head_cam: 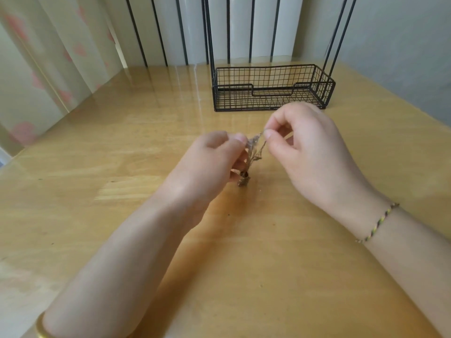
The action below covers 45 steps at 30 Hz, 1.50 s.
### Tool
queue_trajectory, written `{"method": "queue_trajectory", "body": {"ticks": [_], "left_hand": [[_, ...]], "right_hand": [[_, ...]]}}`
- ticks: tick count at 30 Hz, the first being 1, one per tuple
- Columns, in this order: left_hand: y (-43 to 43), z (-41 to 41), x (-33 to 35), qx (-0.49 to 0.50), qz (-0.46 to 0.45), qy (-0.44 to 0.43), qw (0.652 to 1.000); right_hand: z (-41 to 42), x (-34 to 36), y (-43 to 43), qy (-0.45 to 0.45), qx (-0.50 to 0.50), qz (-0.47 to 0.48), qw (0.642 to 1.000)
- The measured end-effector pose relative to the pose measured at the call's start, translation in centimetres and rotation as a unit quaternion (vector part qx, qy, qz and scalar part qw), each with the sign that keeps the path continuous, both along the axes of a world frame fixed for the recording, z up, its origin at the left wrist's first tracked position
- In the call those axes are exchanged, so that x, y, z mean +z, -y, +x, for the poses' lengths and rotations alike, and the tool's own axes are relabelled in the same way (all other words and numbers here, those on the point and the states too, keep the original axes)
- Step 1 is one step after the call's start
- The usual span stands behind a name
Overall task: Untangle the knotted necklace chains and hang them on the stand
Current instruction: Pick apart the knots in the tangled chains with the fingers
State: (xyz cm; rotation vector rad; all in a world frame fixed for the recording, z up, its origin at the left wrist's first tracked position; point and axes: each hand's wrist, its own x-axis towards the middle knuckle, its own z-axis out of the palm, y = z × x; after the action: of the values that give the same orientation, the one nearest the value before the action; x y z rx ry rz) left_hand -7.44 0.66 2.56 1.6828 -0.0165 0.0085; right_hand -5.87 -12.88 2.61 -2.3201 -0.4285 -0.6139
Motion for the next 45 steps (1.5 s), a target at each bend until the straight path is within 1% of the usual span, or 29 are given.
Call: {"method": "queue_trajectory", "body": {"ticks": [2,3,4,5,7,9,11,12,13,14,15,16,18,20,21,22,23,24,25,27,30,32,33,35,38,40,42,43,45], "left_hand": [[-0.1,0.0,0.0,0.001,0.123,0.034,0.992],[-0.2,0.0,0.0,0.021,0.167,0.051,0.984],[-0.3,0.2,-0.1,0.048,0.177,0.065,0.981],[-0.5,0.4,-0.1,0.074,0.157,0.069,0.982],[-0.9,0.9,-0.1,0.117,0.068,0.046,0.99],[-1.3,1.2,0.2,0.124,-0.048,0.008,0.991],[-1.9,1.5,0.4,0.106,-0.154,-0.009,0.982],[-2.3,1.6,0.4,0.1,-0.158,-0.006,0.982],[-2.5,1.7,0.4,0.096,-0.136,0.0,0.986],[-2.5,1.6,0.3,0.094,-0.101,0.006,0.99],[-2.4,1.5,0.2,0.095,-0.068,0.012,0.993],[-2.2,1.4,0.1,0.098,-0.044,0.015,0.994],[-1.9,1.4,-0.1,0.108,-0.019,0.015,0.994],[-2.1,1.5,-0.3,0.128,-0.015,0.011,0.992],[-2.3,1.6,-0.3,0.136,-0.015,0.008,0.991],[-2.2,1.6,-0.4,0.139,-0.017,0.006,0.99],[-2.0,1.6,-0.5,0.137,-0.019,0.004,0.99],[-1.8,1.5,-0.6,0.133,-0.022,0.002,0.991],[-1.5,1.5,-0.6,0.129,-0.024,0.001,0.991],[-1.2,1.4,-0.7,0.127,-0.024,0.006,0.992],[-1.4,1.4,-0.6,0.119,-0.026,0.026,0.992],[-1.3,1.3,-0.5,0.113,-0.015,0.041,0.993],[-1.2,1.3,-0.6,0.112,-0.009,0.049,0.992],[-1.1,1.2,-0.5,0.11,0.008,0.068,0.992],[-1.3,1.2,-0.5,0.103,0.054,0.094,0.989],[-1.3,1.2,-0.6,0.096,0.113,0.11,0.983],[-1.3,1.2,-0.7,0.102,0.159,0.12,0.975],[-1.3,1.3,-0.7,0.112,0.166,0.124,0.972],[-1.7,1.6,-0.5,0.145,0.152,0.127,0.969]], "right_hand": [[0.1,0.0,0.1,0.004,-0.001,0.014,1.0],[0.0,0.1,0.1,-0.012,0.018,0.03,0.999],[0.0,0.2,0.2,-0.04,0.048,0.052,0.997],[-0.2,0.4,0.2,-0.075,0.084,0.069,0.991],[-0.6,0.7,-0.1,-0.115,0.139,0.055,0.982],[-0.7,0.6,-0.2,-0.121,0.146,0.037,0.981],[-0.6,0.5,0.0,-0.114,0.117,0.046,0.986],[-0.3,0.4,0.2,-0.11,0.094,0.057,0.988],[-0.1,0.3,0.4,-0.116,0.074,0.085,0.987],[0.1,0.4,0.6,-0.138,0.065,0.14,0.978],[0.2,0.5,0.7,-0.173,0.07,0.22,0.957],[0.4,0.6,0.8,-0.215,0.084,0.314,0.921],[0.7,0.9,1.0,-0.277,0.108,0.474,0.829],[1.0,1.1,1.3,-0.296,0.103,0.57,0.76],[1.1,1.1,1.4,-0.297,0.094,0.599,0.738],[1.2,1.1,1.4,-0.296,0.084,0.613,0.727],[1.3,1.0,1.4,-0.293,0.073,0.615,0.728],[1.3,0.8,1.3,-0.291,0.067,0.605,0.738],[1.3,0.7,1.2,-0.287,0.063,0.587,0.754],[1.1,0.6,1.2,-0.269,0.062,0.516,0.811],[0.6,0.7,1.1,-0.226,0.063,0.33,0.914],[0.2,0.6,0.9,-0.18,0.07,0.191,0.962],[0.1,0.6,0.8,-0.162,0.075,0.133,0.975],[0.0,0.4,0.7,-0.147,0.085,0.076,0.982],[0.4,0.5,1.1,-0.122,0.075,0.102,0.984],[0.8,0.5,1.5,-0.089,0.035,0.104,0.99],[0.9,0.4,1.9,-0.059,-0.023,0.033,0.997],[0.8,0.5,2.0,-0.051,-0.048,-0.009,0.998],[0.7,0.7,2.3,-0.045,-0.083,-0.049,0.994]]}}
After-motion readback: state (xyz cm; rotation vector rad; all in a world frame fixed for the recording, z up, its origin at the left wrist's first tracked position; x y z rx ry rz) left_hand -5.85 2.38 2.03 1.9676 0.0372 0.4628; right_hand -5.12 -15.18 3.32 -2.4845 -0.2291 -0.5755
